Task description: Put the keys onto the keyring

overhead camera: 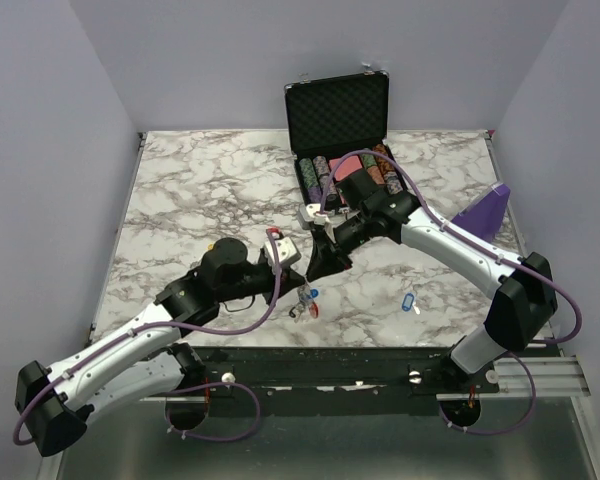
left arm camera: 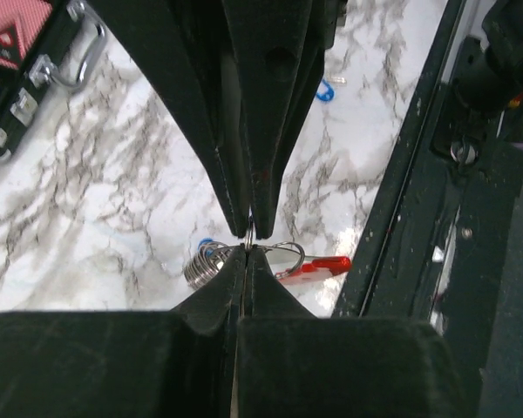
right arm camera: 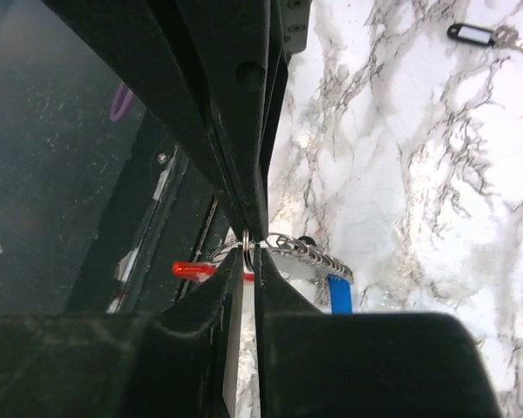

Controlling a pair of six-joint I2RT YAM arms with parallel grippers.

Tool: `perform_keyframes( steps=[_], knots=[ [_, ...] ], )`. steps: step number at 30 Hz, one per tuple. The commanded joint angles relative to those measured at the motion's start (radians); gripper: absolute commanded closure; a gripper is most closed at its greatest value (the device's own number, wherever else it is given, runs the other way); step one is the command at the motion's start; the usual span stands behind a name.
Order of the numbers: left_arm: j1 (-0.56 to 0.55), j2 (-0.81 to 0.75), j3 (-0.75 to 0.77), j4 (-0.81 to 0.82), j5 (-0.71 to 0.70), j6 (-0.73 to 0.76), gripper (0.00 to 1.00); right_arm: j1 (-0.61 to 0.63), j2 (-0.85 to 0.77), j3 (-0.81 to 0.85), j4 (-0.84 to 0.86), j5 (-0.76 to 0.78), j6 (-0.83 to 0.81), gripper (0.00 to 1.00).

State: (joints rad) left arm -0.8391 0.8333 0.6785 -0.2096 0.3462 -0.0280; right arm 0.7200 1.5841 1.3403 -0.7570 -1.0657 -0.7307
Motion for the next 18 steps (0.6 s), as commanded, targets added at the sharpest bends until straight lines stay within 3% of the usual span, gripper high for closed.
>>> perform_keyframes(
  steps=[1,3,5,9,18],
  knots=[
    [-0.002,-0.104,-0.126,0.203,-0.027,-0.078,1.0,0.004,0.002,0.026,0.024,-0.054,0.037,0.7],
    [-0.002,-0.184,-0.218,0.335,-0.05,-0.119,1.0,-0.005,0.002,0.026,0.031,-0.095,0.056,0.54],
    [-0.002,-0.252,-0.302,0.447,-0.07,-0.154,1.0,-0.02,-0.001,0.028,0.033,-0.131,0.065,0.46],
    [-0.002,-0.351,-0.46,0.685,-0.099,-0.226,1.0,-0.037,-0.012,0.022,0.062,-0.172,0.102,0.44],
    [-0.002,-0.396,-0.514,0.772,-0.101,-0.277,1.0,-0.039,-0.013,-0.053,0.254,-0.2,0.284,0.44]
  ],
)
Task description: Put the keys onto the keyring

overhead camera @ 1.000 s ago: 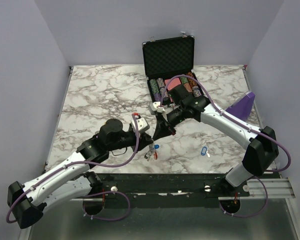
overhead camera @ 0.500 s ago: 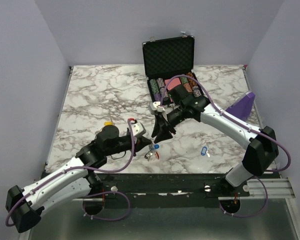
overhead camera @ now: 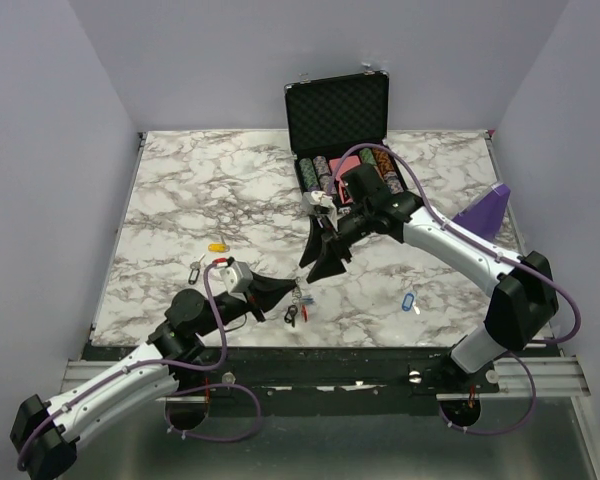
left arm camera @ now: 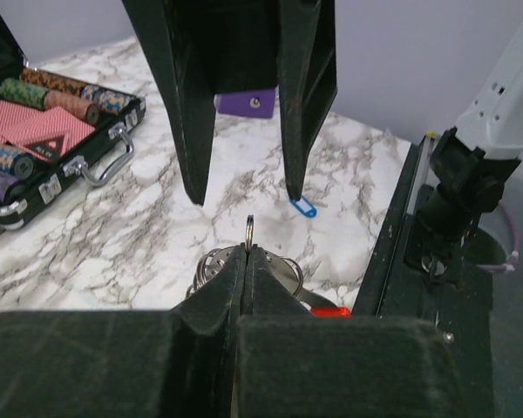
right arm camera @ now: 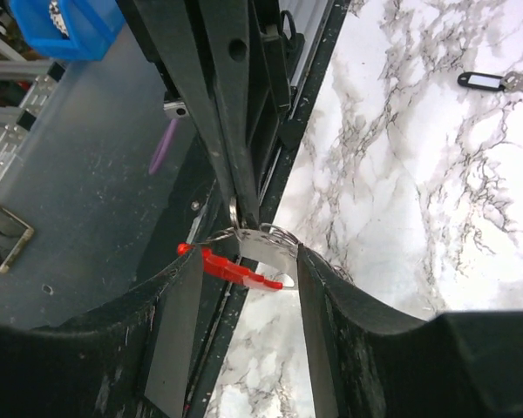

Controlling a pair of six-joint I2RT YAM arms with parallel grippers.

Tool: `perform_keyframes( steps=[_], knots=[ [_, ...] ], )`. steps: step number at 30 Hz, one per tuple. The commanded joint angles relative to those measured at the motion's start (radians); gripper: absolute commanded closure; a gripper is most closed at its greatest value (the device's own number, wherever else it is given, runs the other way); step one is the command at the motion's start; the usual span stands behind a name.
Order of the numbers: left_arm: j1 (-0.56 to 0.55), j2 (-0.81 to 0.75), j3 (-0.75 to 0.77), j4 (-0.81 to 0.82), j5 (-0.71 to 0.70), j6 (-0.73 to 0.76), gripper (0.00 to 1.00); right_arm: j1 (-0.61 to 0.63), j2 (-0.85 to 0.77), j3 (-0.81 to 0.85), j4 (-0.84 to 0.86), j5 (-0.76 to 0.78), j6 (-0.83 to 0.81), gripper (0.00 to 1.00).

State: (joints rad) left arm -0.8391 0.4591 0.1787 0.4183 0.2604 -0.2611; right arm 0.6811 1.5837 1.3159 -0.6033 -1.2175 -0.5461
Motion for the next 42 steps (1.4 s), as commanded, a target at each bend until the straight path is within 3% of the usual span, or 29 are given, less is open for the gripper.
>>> perform_keyframes(
  steps=[1,23,31,38,42],
  knots=[
    [-0.002,-0.022,-0.018,0.151,-0.012,-0.049,1.0,0.001,-0.013,-0.033,0.112,-0.051,0.113,0.44],
    [0.0,0.032,-0.065,0.283,-0.024,-0.129,1.0,0.021,-0.016,-0.033,0.045,-0.103,0.018,0.6],
    [-0.002,0.038,-0.062,0.271,-0.038,-0.129,1.0,0.04,-0.011,-0.027,0.036,-0.102,0.011,0.75],
    [0.0,0.05,-0.048,0.244,-0.055,-0.133,1.0,0.044,-0.011,-0.015,0.022,-0.071,-0.006,0.96],
    [0.0,0.027,-0.007,0.108,-0.056,-0.098,0.98,0.046,-0.014,0.016,-0.053,0.001,-0.09,0.98]
  ],
)
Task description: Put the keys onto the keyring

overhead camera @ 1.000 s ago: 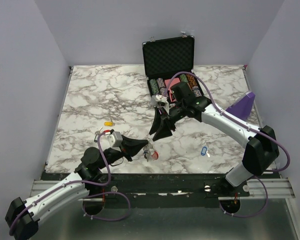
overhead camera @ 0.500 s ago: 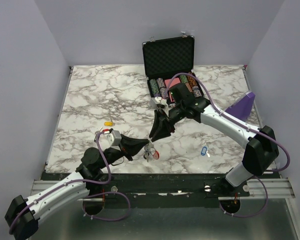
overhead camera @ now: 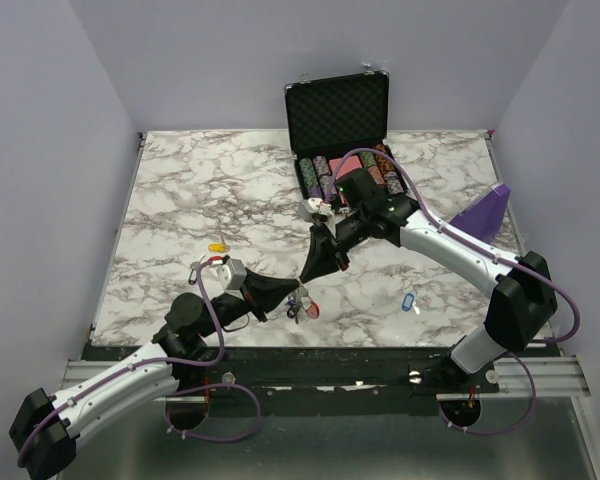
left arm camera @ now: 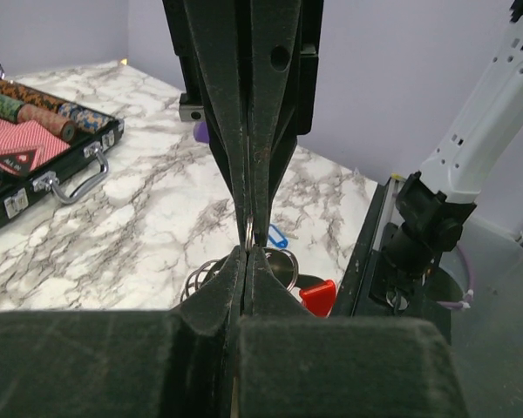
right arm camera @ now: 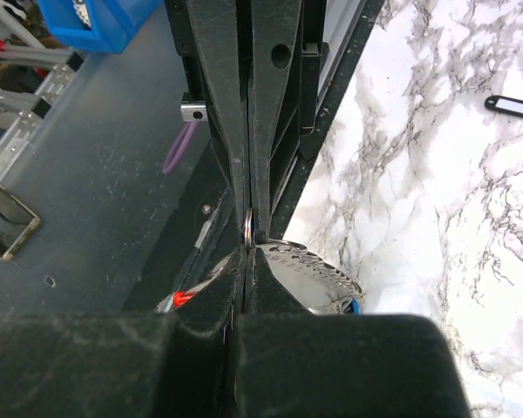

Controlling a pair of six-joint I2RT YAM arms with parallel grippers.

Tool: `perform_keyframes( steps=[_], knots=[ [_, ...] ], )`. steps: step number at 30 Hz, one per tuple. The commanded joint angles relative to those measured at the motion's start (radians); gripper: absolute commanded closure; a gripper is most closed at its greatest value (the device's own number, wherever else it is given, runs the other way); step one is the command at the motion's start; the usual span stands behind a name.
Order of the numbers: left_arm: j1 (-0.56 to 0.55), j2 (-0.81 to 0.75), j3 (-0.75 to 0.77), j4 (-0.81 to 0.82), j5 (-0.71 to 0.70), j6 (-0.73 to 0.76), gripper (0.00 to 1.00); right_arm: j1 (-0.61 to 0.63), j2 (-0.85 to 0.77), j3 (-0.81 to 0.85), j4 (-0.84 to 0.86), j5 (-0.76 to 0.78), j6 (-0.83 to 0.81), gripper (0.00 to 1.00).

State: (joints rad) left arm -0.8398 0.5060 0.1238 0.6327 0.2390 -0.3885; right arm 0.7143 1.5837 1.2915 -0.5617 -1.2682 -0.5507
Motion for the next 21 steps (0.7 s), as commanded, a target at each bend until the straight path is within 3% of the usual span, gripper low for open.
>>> perform_keyframes(
  steps=[1,3,6,13,16,21],
  knots=[
    [0.001,-0.038,0.069,-0.167,-0.027,0.054,0.8,0.013,-0.014,0.052,-0.125,0.075,-0.113,0.98],
    [0.001,-0.07,0.132,-0.336,-0.018,0.123,0.5,0.013,-0.017,0.074,-0.183,0.13,-0.179,0.98],
    [0.001,-0.11,0.21,-0.583,-0.01,0.239,0.37,0.011,-0.03,0.097,-0.262,0.228,-0.296,0.98],
    [-0.004,-0.06,0.28,-0.631,0.112,0.466,0.28,0.014,-0.091,0.065,-0.421,0.293,-0.662,0.97],
    [-0.005,-0.003,0.301,-0.627,0.169,0.519,0.25,0.013,-0.099,0.042,-0.42,0.311,-0.702,0.97],
    [-0.012,0.1,0.309,-0.553,0.201,0.55,0.29,0.016,-0.102,0.029,-0.429,0.319,-0.747,0.97]
  ],
)
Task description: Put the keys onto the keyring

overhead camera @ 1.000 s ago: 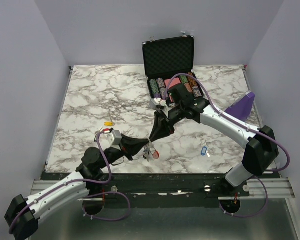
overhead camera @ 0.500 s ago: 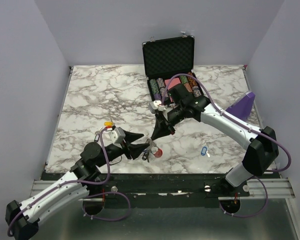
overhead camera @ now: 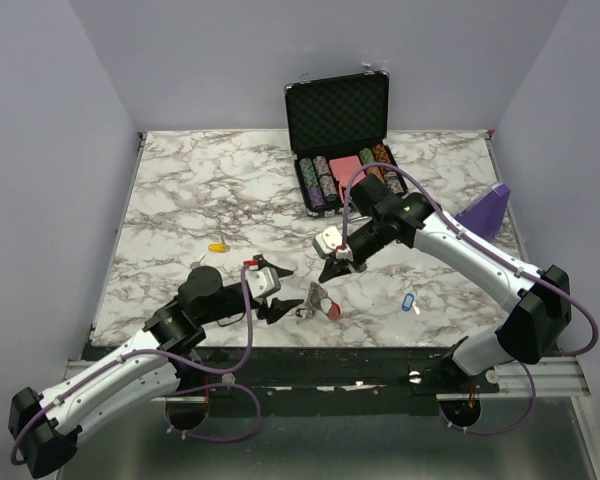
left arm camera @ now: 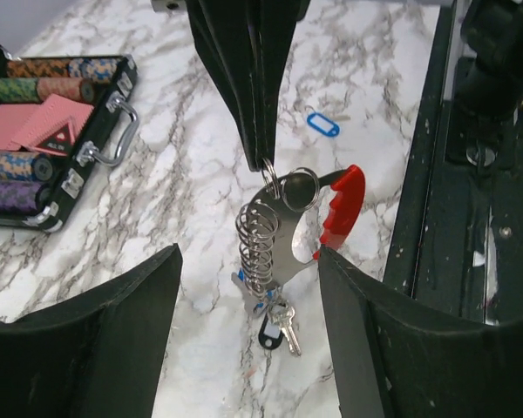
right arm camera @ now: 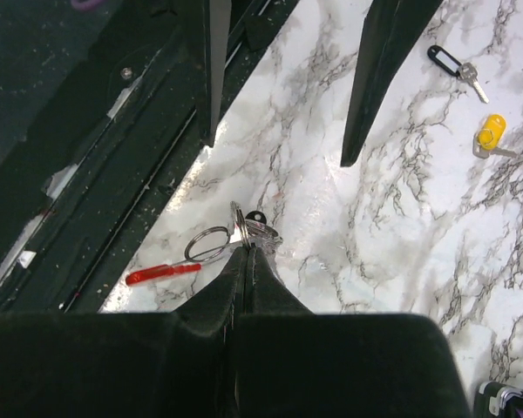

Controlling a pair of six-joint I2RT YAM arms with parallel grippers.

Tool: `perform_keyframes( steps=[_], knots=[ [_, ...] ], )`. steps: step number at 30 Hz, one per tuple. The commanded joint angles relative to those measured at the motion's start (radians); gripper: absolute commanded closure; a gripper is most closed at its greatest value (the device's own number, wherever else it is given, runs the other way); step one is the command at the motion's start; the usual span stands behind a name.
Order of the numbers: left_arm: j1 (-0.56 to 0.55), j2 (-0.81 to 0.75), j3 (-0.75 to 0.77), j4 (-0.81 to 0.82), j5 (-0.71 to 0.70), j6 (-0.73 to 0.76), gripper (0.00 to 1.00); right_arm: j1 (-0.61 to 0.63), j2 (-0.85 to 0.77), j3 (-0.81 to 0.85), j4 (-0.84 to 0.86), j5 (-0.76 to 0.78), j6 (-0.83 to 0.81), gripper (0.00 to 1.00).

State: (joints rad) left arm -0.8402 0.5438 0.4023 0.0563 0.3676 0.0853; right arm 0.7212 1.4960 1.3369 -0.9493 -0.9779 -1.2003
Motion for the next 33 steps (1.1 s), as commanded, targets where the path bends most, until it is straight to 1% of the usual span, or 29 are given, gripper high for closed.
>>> perform_keyframes(
  steps=[1,6,14,20,23,25,29,33],
  knots=[
    [-0.013,0.08,0.033,0.039,0.074,0.073,0.31,0.011,-0.011,-0.018,-0.039,0.031,-0.097,0.97],
    [-0.025,0.151,0.043,0.12,0.068,0.028,0.39,0.015,0.0,-0.019,-0.023,0.039,-0.068,0.97],
    [-0.043,0.194,0.027,0.227,0.063,-0.047,0.52,0.02,0.015,-0.007,0.007,0.059,0.011,0.97],
    [-0.059,0.235,0.035,0.249,0.062,-0.076,0.6,0.024,0.018,-0.001,0.018,0.065,0.048,0.97],
    [-0.062,0.261,0.044,0.251,0.063,-0.079,0.62,0.024,0.02,-0.001,0.021,0.065,0.056,0.97],
    [-0.062,0.272,0.044,0.255,0.054,-0.111,0.64,0.024,0.02,0.002,0.02,0.062,0.062,0.97],
    [-0.062,0.285,0.047,0.255,0.022,-0.125,0.7,0.024,0.02,0.005,0.02,0.056,0.065,0.97],
    [-0.062,0.289,0.052,0.243,-0.007,-0.124,0.79,0.026,0.02,0.004,0.02,0.051,0.067,0.97]
  ],
)
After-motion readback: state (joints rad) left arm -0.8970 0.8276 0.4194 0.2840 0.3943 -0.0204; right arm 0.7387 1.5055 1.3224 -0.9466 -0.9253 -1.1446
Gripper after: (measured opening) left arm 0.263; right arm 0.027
